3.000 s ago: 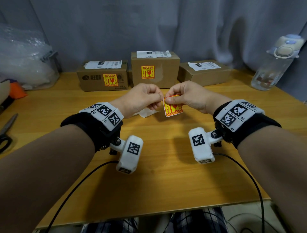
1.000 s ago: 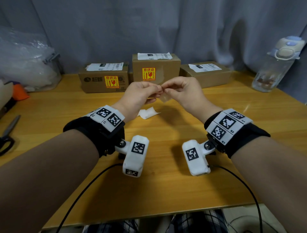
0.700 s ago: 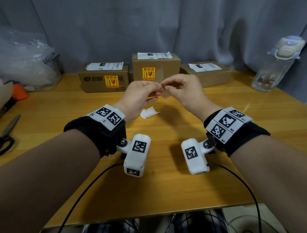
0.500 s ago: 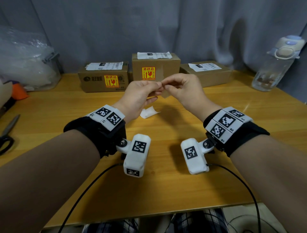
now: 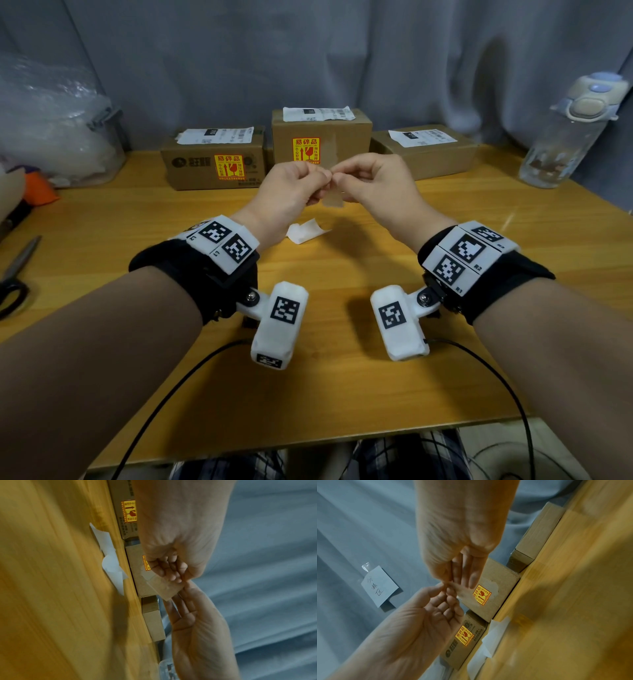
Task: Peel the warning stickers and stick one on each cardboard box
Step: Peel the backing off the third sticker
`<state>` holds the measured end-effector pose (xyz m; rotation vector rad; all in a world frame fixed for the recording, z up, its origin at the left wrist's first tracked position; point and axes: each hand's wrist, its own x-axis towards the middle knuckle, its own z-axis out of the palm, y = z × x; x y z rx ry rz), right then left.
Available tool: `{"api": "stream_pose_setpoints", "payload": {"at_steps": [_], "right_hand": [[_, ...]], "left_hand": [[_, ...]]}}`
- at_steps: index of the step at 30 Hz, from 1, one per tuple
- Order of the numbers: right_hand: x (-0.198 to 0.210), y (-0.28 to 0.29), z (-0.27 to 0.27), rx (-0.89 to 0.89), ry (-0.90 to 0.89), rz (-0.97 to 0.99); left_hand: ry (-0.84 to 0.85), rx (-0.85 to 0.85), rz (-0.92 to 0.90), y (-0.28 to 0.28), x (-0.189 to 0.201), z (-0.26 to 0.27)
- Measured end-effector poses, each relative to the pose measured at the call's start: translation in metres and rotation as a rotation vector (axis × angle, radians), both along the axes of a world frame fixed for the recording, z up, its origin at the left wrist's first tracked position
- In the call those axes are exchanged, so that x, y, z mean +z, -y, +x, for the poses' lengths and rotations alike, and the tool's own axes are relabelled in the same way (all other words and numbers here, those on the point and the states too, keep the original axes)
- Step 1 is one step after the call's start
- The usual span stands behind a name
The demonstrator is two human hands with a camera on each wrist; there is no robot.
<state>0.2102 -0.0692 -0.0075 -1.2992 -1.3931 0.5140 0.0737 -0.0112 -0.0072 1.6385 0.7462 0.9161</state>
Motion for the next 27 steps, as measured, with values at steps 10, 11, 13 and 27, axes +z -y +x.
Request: {"api": "stream_pose_setpoints", "payload": {"at_steps": [10, 11, 13, 27], "right_hand": [[0.0049, 0.0042, 0.0054, 0.06, -0.165, -0.123], [0.005, 0.0043, 0.0054, 0.061, -0.163, -0.12], [0.0047, 0.0041, 0.005, 0.062, -0.163, -0.113], [0.0015, -0.0002, 0.0022, 0.044, -0.131, -0.096]], "left_hand": [[-0.12, -0.017, 0.19, 0.0022, -0.0025, -0.0038], [-0.107, -0.017, 0.181, 0.0026, -0.0027, -0.0039], [-0.085, -0.008, 0.166, 0.0028, -0.0032, -0.0033], [-0.054, 0.037, 0.13, 0.0018, -0.0053, -0.0022]]}}
